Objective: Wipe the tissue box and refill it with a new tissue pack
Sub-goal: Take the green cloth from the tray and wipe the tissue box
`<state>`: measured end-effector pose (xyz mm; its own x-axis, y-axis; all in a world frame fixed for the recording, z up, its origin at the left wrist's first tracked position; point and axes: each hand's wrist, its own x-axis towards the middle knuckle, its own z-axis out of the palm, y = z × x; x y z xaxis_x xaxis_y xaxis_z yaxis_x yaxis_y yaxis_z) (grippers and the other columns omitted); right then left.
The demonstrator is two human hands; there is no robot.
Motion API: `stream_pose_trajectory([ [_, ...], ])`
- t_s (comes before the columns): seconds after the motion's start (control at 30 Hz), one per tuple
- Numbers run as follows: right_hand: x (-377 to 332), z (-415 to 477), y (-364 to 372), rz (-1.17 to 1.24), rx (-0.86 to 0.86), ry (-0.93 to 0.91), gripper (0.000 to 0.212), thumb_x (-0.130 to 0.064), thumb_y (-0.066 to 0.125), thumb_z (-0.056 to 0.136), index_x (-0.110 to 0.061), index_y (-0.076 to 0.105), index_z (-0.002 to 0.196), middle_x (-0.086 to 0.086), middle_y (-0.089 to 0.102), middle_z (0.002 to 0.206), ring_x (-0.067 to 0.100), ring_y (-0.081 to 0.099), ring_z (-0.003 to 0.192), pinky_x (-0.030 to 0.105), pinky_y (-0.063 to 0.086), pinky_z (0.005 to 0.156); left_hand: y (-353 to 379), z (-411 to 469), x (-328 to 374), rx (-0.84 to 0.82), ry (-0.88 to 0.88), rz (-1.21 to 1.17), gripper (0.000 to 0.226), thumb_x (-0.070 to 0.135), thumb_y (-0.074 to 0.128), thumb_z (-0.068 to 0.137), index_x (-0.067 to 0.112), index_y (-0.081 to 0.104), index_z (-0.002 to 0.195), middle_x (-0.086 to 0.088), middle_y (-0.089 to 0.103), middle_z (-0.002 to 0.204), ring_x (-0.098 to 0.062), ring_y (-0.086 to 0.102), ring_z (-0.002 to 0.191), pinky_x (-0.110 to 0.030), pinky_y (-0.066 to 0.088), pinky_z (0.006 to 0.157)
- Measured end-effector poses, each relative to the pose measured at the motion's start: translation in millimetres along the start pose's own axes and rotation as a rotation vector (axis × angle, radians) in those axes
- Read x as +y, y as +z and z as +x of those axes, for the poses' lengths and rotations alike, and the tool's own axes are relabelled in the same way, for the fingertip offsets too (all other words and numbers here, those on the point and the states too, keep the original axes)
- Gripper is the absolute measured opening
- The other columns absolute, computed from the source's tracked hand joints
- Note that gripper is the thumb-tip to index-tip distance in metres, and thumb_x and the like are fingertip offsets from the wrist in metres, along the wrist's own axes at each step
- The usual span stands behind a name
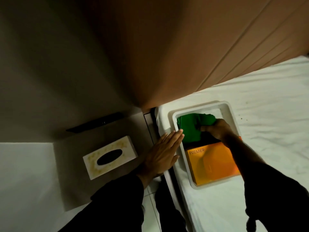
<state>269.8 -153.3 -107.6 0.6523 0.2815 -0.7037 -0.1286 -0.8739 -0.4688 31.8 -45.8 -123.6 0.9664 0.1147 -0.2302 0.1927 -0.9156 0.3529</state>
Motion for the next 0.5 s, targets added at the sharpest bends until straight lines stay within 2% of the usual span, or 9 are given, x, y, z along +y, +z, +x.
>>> stream_pose_trajectory([
  [0.07,-4.7,-24.8,1.2,0.179,-0.083,-0.051,0.024,-0.021,0.079,0.076,-0.017,0.072,0.099,0.011,0.075,0.101,0.028,0.07,0.086,0.031,0.055,0.065,1.0,-6.8,-4.7,0.033,0.003,-0.037,0.082,0.044,0.049,0.095,0.019,0.001,0.156,-0.001,0.001,0.166,-0.02,0.003,0.152,-0.039,0.013,0.122],
  [0.13,-8.1,-58.4,2.9,0.385,-0.17,-0.089,0.016,-0.012,0.072,0.079,-0.015,0.075,0.095,0.013,0.077,0.09,0.04,0.069,0.083,0.034,0.054,0.061,3.1,-22.1,-14.5,0.072,-0.008,-0.085,0.083,0.043,0.05,0.094,0.021,0.0,0.156,0.001,0.002,0.166,-0.018,0.003,0.152,-0.038,0.014,0.122],
  [0.17,-9.2,-76.4,7.3,0.49,-0.223,-0.105,0.019,-0.008,0.069,0.081,-0.012,0.075,0.099,0.013,0.076,0.089,0.042,0.067,0.084,0.037,0.054,0.062,5.2,-33.4,-22.5,0.084,-0.026,-0.107,0.085,0.044,0.051,0.093,0.022,-0.001,0.156,0.002,0.001,0.166,-0.017,0.002,0.152,-0.037,0.014,0.122],
  [0.23,-10.7,-112.7,23.6,0.693,-0.328,-0.104,0.033,-0.005,0.068,0.081,-0.013,0.073,0.112,0.012,0.077,0.108,0.039,0.07,0.096,0.042,0.058,0.075,12.5,-66.0,-45.1,0.085,-0.095,-0.145,0.091,0.047,0.053,0.089,0.024,-0.003,0.156,0.004,-0.003,0.166,-0.016,0.001,0.152,-0.037,0.015,0.121],
  [0.3,-11.8,-147.4,43.3,0.858,-0.414,-0.051,0.041,-0.01,0.07,0.077,-0.017,0.073,0.118,0.014,0.074,0.12,0.034,0.073,0.104,0.04,0.061,0.076,21.5,-106.3,-72.5,0.062,-0.185,-0.131,0.095,0.052,0.054,0.087,0.023,-0.005,0.156,0.003,-0.006,0.165,-0.016,-0.002,0.152,-0.04,0.016,0.121],
  [0.4,-11.6,-182.4,87.9,0.924,-0.58,0.054,0.046,-0.024,0.073,0.077,-0.014,0.071,0.122,0.017,0.072,0.124,0.037,0.071,0.108,0.043,0.061,0.075,33.9,-177.3,-126.1,0.007,-0.317,-0.092,0.103,0.056,0.061,0.083,0.017,-0.001,0.156,-0.002,-0.004,0.165,-0.022,0.001,0.152,-0.047,0.021,0.12],
  [0.5,-9.9,-190.3,143.7,0.833,-0.625,0.186,0.04,-0.03,0.07,0.078,-0.014,0.075,0.115,0.017,0.075,0.116,0.038,0.074,0.1,0.041,0.062,0.067,46.4,-234.8,-181.9,-0.125,-0.48,-0.091,0.122,0.06,0.074,0.071,0.013,-0.001,0.155,-0.007,-0.004,0.164,-0.027,0.004,0.152,-0.047,0.016,0.122],
])
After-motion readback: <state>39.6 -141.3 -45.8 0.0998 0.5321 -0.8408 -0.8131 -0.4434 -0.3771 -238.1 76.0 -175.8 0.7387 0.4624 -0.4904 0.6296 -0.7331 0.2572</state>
